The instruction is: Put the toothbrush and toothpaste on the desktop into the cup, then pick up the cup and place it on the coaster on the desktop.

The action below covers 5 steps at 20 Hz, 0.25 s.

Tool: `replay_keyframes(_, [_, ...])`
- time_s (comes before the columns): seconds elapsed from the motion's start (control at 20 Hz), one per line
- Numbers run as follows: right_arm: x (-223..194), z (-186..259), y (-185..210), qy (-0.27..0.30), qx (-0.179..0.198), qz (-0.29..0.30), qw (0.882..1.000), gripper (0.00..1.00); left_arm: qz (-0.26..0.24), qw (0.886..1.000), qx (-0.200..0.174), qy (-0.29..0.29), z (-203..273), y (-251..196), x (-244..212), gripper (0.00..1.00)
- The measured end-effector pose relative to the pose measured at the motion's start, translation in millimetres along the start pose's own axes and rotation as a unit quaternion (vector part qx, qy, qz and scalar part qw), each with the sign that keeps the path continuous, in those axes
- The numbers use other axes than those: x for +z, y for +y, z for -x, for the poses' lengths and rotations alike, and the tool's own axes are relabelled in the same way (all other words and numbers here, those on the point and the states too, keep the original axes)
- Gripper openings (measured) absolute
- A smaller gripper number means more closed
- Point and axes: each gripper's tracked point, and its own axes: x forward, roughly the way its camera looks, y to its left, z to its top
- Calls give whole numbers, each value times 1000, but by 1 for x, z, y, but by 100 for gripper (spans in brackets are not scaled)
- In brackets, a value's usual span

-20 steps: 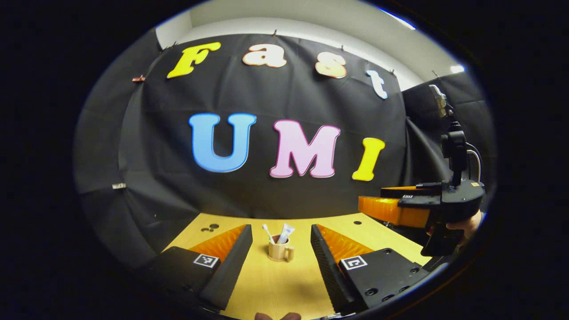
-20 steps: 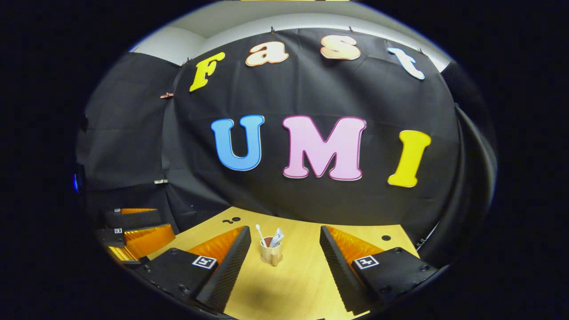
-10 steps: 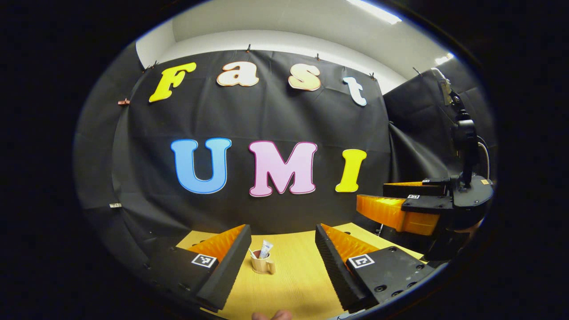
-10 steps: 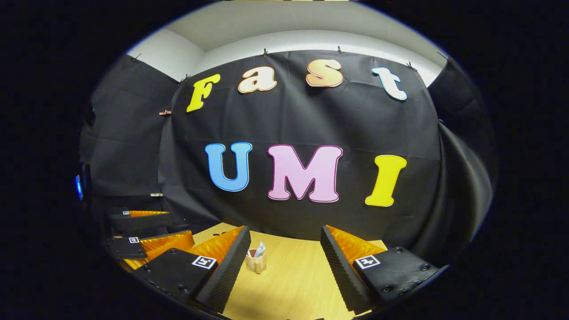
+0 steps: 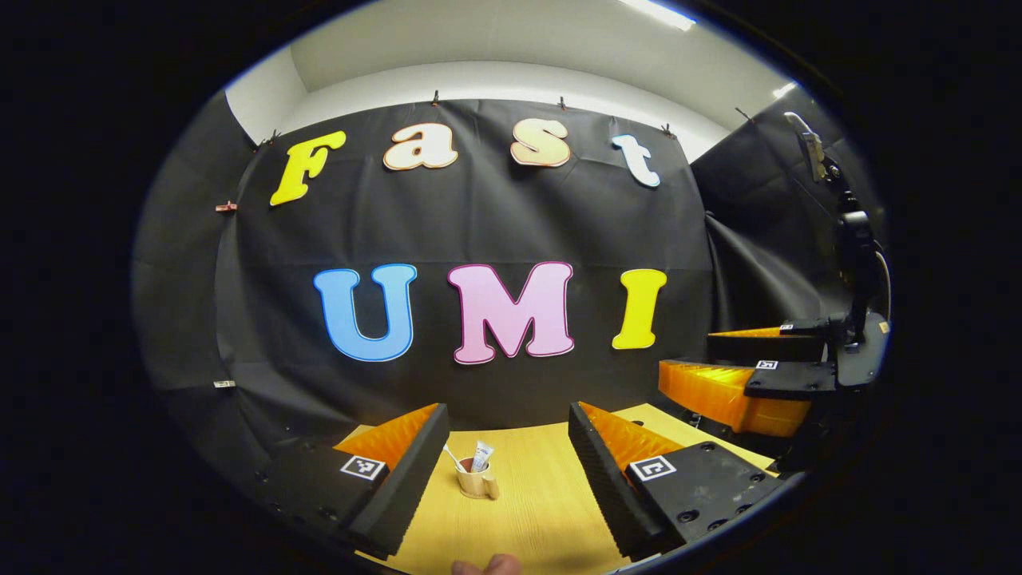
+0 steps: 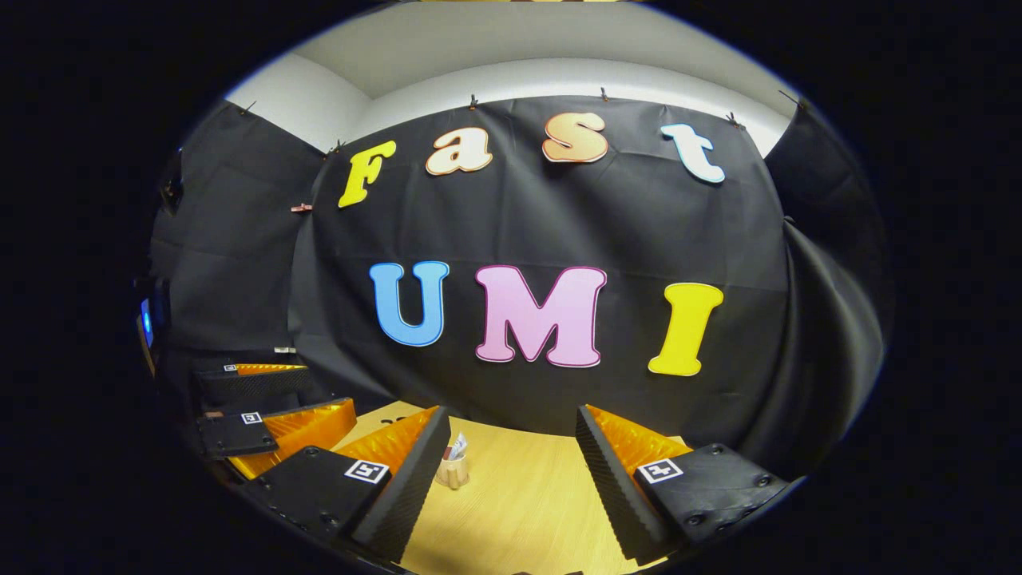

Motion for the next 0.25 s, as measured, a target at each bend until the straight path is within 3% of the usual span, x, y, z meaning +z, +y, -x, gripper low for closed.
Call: replay_keyframes(0.25, [-5,2,-8,5,5,-5,1000,97,-3,1000,8,-1,0,-6,4,95])
